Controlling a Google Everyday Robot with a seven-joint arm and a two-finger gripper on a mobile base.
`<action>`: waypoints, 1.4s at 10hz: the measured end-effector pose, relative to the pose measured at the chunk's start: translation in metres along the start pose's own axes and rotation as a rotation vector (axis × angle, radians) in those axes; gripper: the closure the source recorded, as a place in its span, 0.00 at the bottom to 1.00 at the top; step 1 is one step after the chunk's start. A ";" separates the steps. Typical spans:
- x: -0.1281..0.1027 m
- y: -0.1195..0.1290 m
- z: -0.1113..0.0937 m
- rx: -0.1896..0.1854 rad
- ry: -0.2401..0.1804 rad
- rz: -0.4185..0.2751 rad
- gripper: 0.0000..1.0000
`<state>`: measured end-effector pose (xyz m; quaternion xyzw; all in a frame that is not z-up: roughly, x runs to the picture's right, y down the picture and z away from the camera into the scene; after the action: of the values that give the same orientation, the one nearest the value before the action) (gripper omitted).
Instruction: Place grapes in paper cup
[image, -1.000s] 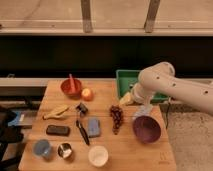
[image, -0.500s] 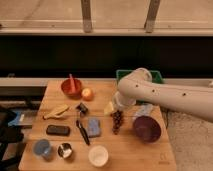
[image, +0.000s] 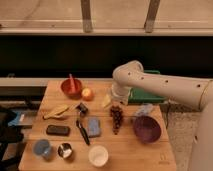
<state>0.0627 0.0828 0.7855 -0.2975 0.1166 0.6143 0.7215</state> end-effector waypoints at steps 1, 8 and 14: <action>-0.001 -0.003 0.002 0.000 0.003 0.008 0.20; 0.009 -0.011 0.046 -0.034 0.102 0.049 0.20; 0.027 -0.017 0.121 -0.039 0.264 0.104 0.39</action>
<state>0.0610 0.1725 0.8722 -0.3833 0.2137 0.6087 0.6609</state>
